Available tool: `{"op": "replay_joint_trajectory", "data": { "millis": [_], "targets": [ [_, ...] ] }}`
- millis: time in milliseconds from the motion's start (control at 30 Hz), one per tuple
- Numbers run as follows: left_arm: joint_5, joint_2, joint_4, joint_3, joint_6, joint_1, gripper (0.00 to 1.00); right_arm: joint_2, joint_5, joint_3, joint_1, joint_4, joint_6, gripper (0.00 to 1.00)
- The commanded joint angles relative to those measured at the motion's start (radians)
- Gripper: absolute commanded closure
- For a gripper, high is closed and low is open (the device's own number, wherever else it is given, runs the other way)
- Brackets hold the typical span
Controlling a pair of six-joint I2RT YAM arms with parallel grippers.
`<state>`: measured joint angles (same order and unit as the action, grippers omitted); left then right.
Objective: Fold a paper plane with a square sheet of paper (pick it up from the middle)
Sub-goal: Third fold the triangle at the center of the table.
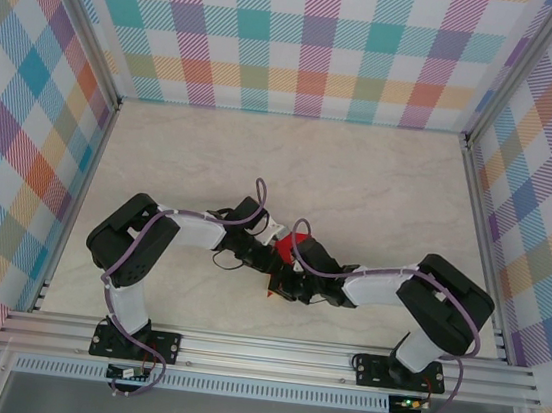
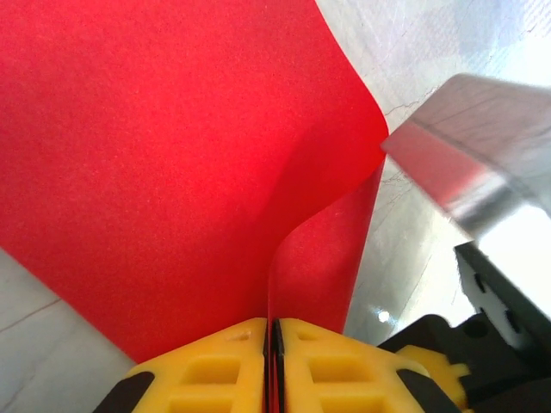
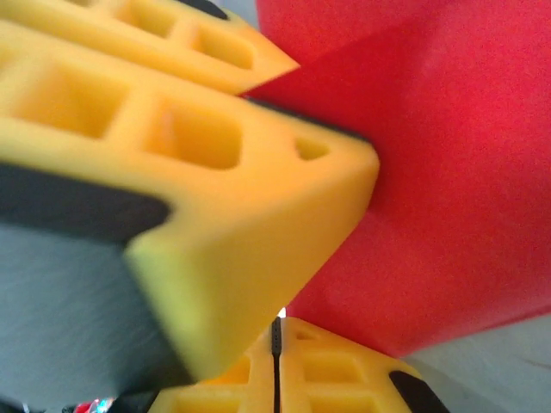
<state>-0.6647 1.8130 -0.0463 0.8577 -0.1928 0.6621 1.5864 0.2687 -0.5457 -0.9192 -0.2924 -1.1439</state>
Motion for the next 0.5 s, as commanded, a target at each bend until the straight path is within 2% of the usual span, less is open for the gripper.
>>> {"op": "replay_joint_trajectory", "data": {
  "millis": [0,467],
  "targets": [
    [0.034,0.044,-0.047,-0.031,0.022,-0.003,0.88,-0.052,-0.004,0.017,-0.004,-0.017,0.016,0.93],
    [0.033,0.042,-0.049,-0.028,0.025,-0.003,0.88,0.079,0.021,0.012,-0.024,-0.038,0.007,0.94]
  ]
}}
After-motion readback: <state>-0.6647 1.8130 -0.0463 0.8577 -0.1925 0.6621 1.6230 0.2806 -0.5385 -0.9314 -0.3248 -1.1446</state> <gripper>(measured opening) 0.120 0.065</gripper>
